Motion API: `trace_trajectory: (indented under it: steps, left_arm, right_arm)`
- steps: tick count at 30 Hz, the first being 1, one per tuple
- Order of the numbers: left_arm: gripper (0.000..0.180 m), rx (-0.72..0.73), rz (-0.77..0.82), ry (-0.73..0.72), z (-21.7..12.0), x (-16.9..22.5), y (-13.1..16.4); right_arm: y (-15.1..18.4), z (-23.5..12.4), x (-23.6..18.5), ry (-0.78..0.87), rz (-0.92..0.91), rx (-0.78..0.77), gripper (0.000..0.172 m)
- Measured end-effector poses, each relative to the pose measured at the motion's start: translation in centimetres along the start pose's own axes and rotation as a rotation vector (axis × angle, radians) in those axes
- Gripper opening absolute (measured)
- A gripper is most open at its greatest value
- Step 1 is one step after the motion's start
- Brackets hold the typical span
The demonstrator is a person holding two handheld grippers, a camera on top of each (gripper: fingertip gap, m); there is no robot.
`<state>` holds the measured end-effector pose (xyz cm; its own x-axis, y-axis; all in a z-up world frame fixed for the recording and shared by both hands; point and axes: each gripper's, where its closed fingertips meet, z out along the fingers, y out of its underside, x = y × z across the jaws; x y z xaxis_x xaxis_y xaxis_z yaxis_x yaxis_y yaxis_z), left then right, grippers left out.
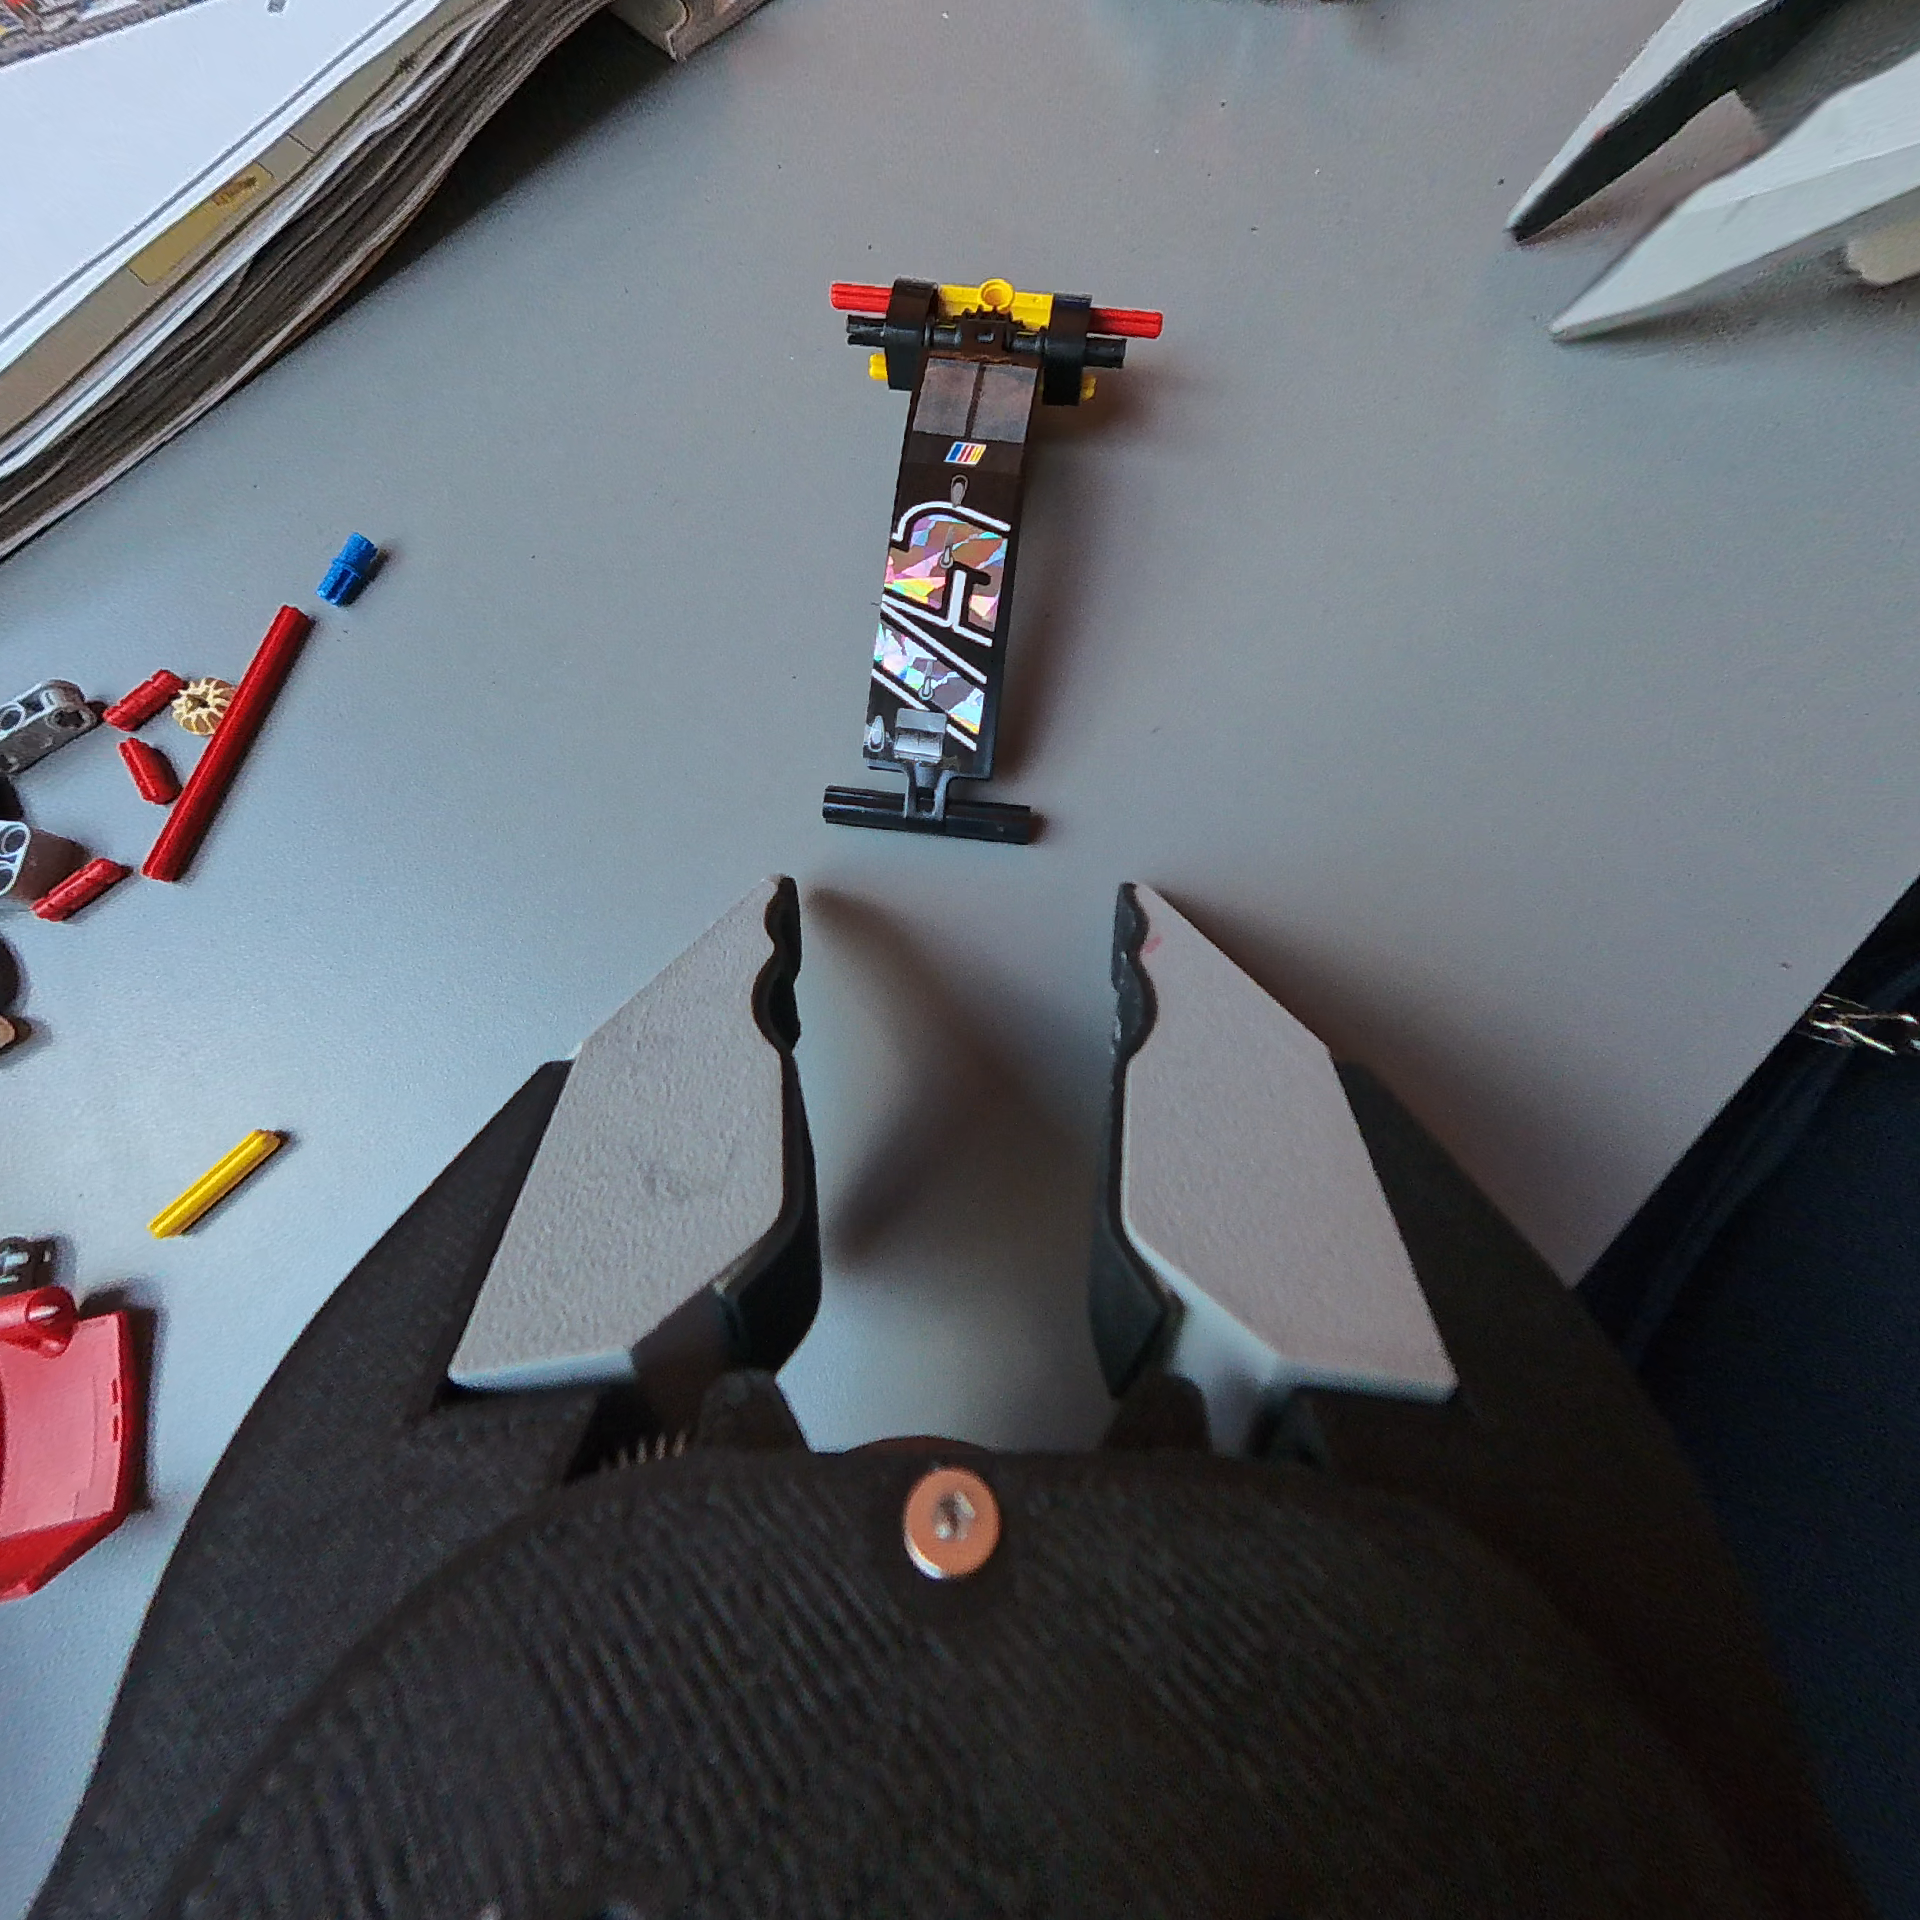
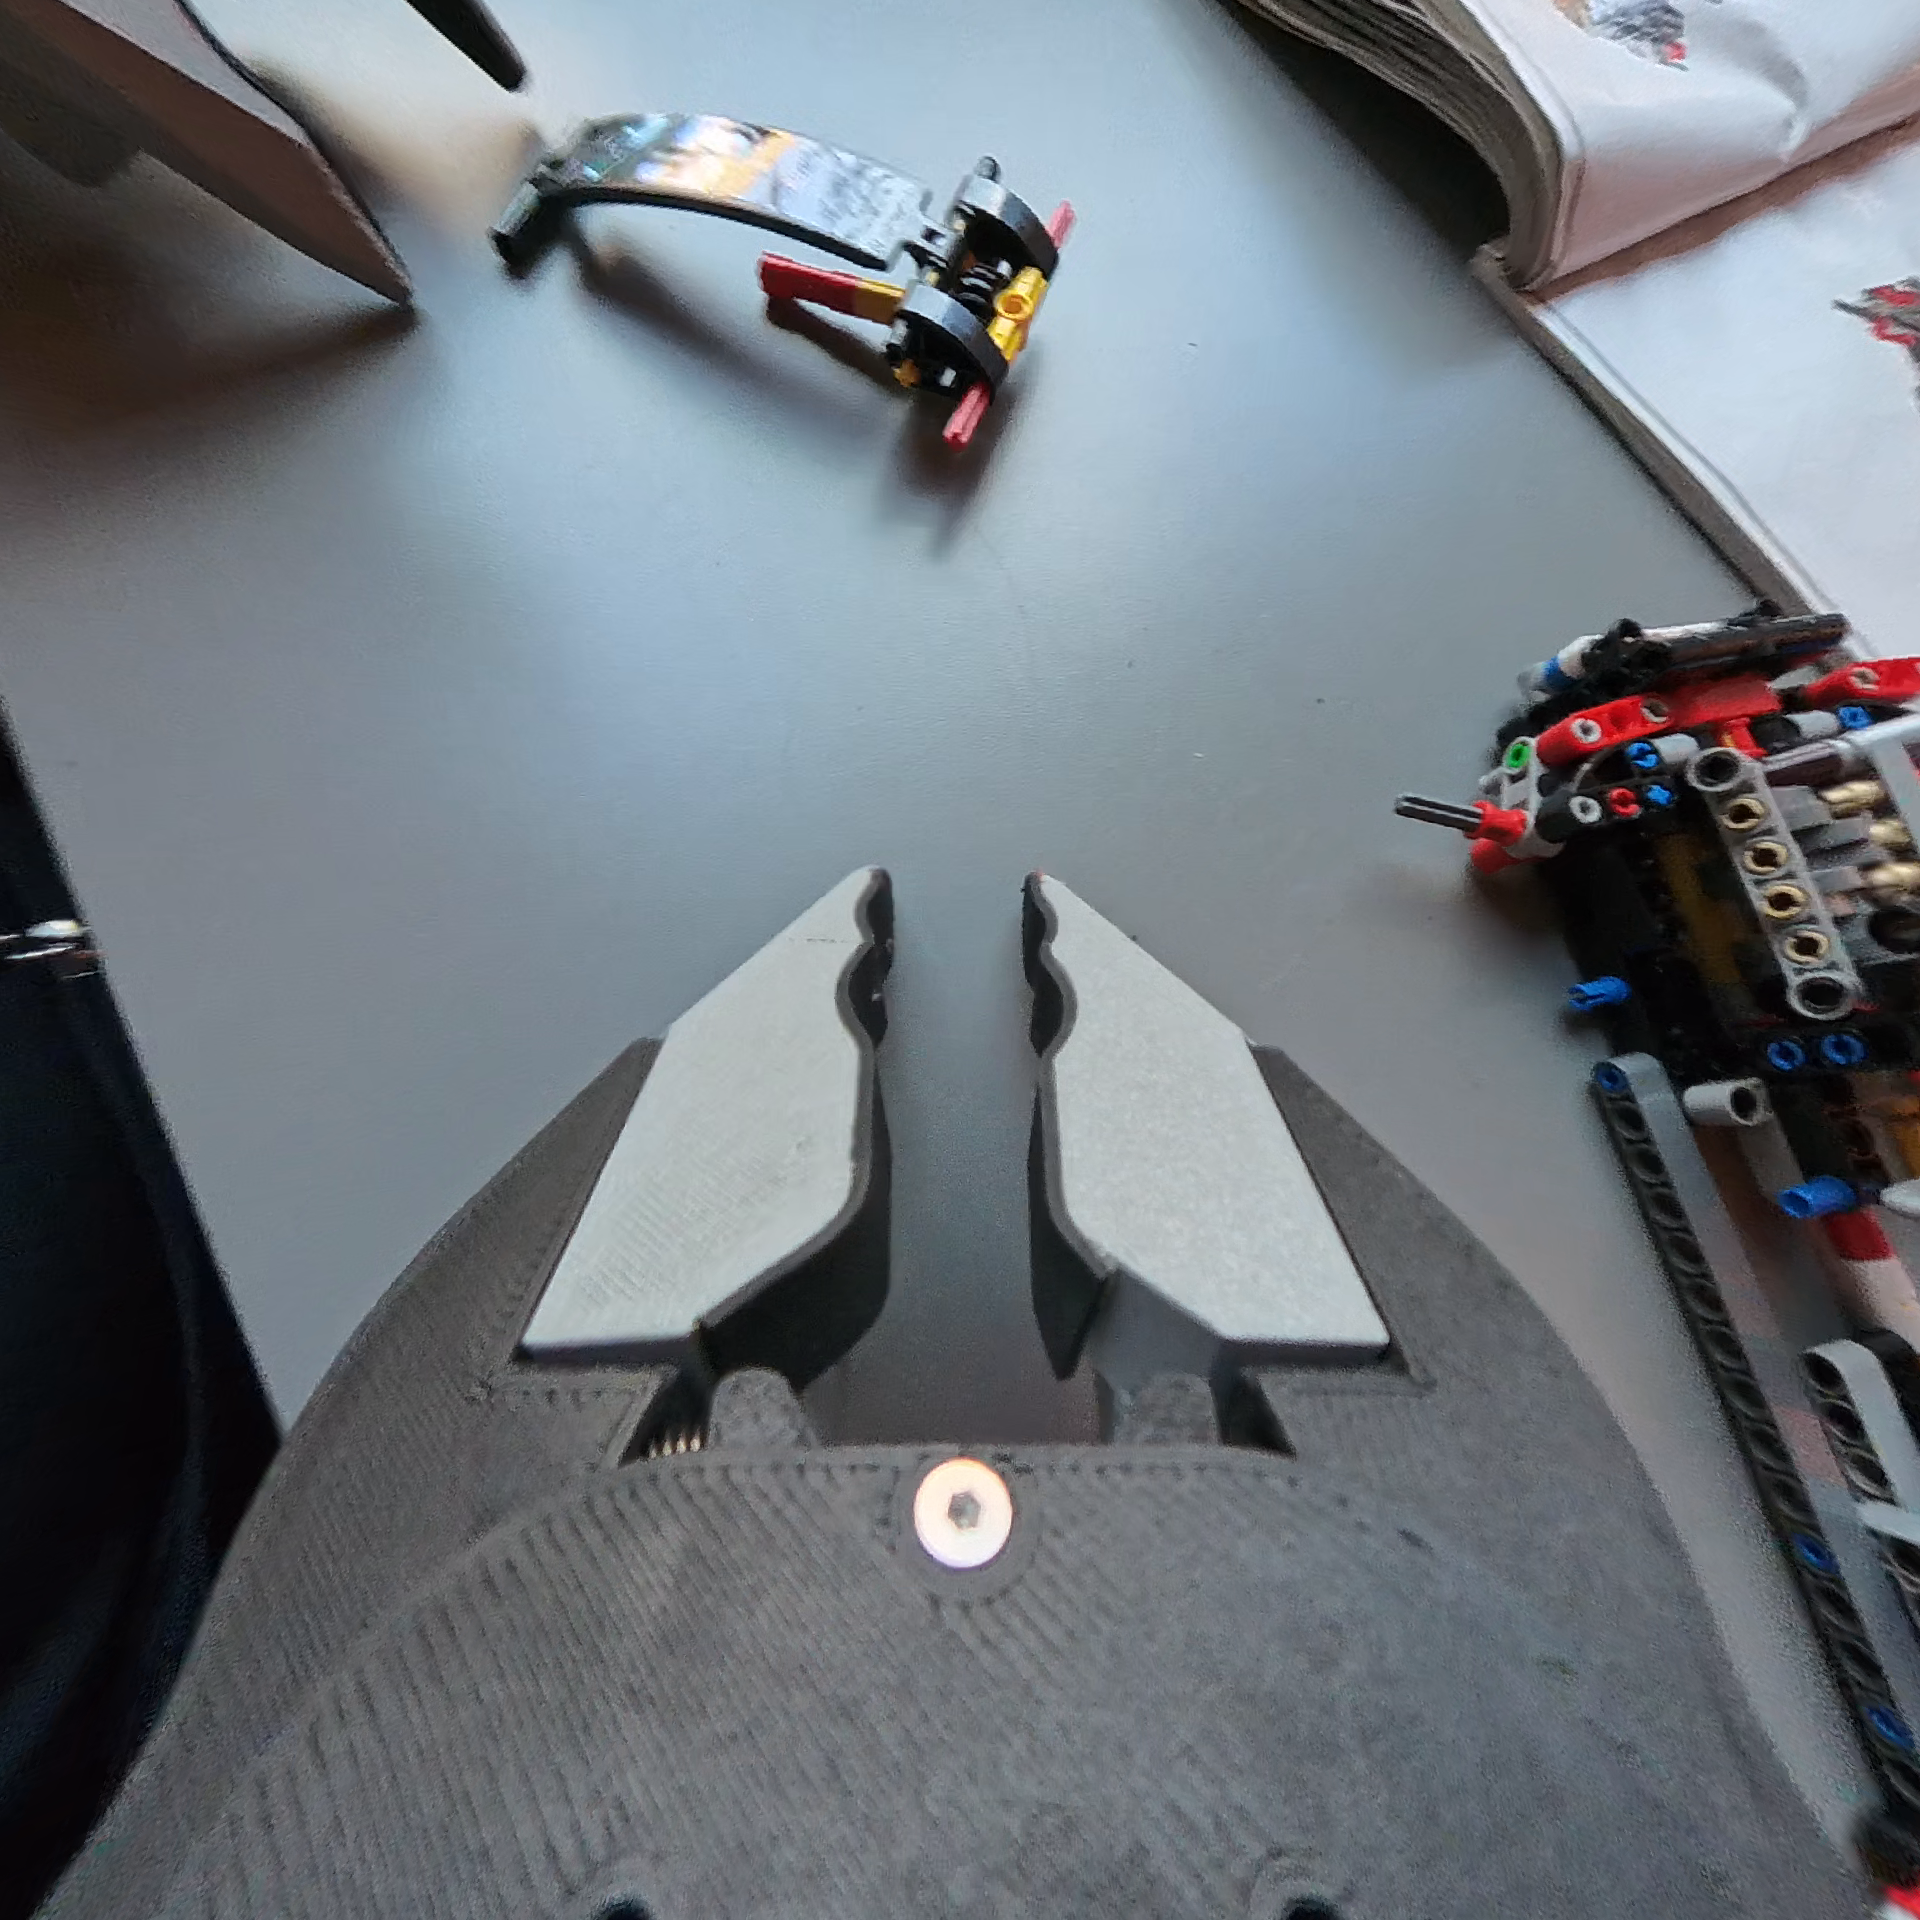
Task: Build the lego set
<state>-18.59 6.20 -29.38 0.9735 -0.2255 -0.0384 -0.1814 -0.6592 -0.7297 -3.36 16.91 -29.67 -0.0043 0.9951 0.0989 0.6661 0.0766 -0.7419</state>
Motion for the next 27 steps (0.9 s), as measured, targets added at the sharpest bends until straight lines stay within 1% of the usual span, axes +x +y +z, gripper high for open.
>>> trace_trajectory:
  steps: [1,3,4,5,7,8,9,11,13,15,17,18,20,23,24,26,27]
  left_arm:
    - [0.059,0.003,0.0,0.003,0.0,0.0,0.0]
    - [0.06,0.013,-0.009,0.015,-0.2,0.1,-0.1]
    - [0.06,0.016,-0.014,0.028,-0.2,0.2,-0.1]
    - [0.06,0.013,-0.017,0.042,-0.3,0.4,0.0]
    - [0.059,0.01,-0.002,0.059,-0.4,0.8,0.1]
    - [0.059,0.01,0.007,0.062,-0.4,0.9,0.1]
    - [0.059,0.01,0.012,0.074,-0.4,1.0,0.1]
    - [0.064,0.002,0.018,0.123,-0.4,1.6,0.1]
    - [0.069,-0.001,0.017,0.139,-0.1,1.4,-0.1]
    - [0.074,-0.005,0.012,0.146,0.4,0.8,-0.6]
    - [0.077,-0.023,0.002,0.162,1.1,0.2,-1.0]
    - [0.079,-0.025,0.004,0.169,1.5,0.0,-1.4]
    - [0.08,-0.046,0.015,0.176,2.2,-0.5,-2.0]
    - [0.08,-0.077,0.044,0.188,3.2,-1.0,-2.7]
    - [0.074,-0.085,0.056,0.191,3.4,-1.2,-2.9]
    - [0.036,-0.091,0.096,0.21,3.5,-1.2,-3.0]
    - [0.024,-0.089,0.114,0.223,3.6,-1.1,-3.1]
  right_arm:
    - [-0.3,-0.4,-0.4,-0.047,0.018,0.03,0.024]
    - [-2.1,-2.3,-0.6,-0.128,0.051,0.184,0.026]
    - [-2.7,-3.5,-0.1,-0.135,0.048,0.251,0.026]
    - [-2.8,-4.6,1.0,-0.102,0.028,0.272,0.032]
    - [-1.9,-6.4,5.0,0.067,-0.036,0.218,0.058]
    - [-1.2,-7.3,7.4,0.159,-0.065,0.175,0.069]
    - [-0.6,-8.1,9.5,0.217,-0.089,0.133,0.076]
    - [-0.1,-9.3,12.5,0.236,-0.098,0.074,0.076]
    - [-0.5,-9.7,14.3,0.186,-0.084,0.059,0.08]
    - [-0.1,-8.9,15.0,0.089,-0.08,-0.002,0.084]
    - [1.5,-6.9,15.4,-0.001,-0.094,-0.129,0.087]
    - [2.2,-5.9,15.4,-0.041,-0.102,-0.181,0.087]
    - [3.5,-4.1,15.1,-0.115,-0.123,-0.271,0.08]
    - [4.8,-2.4,15.2,-0.14,-0.181,-0.357,0.085]
    - [4.6,-2.3,15.3,-0.141,-0.186,-0.355,0.081]
    - [4.3,-2.3,15.2,-0.161,-0.175,-0.36,0.063]
    - [4.4,-2.4,14.7,-0.192,-0.178,-0.38,0.051]
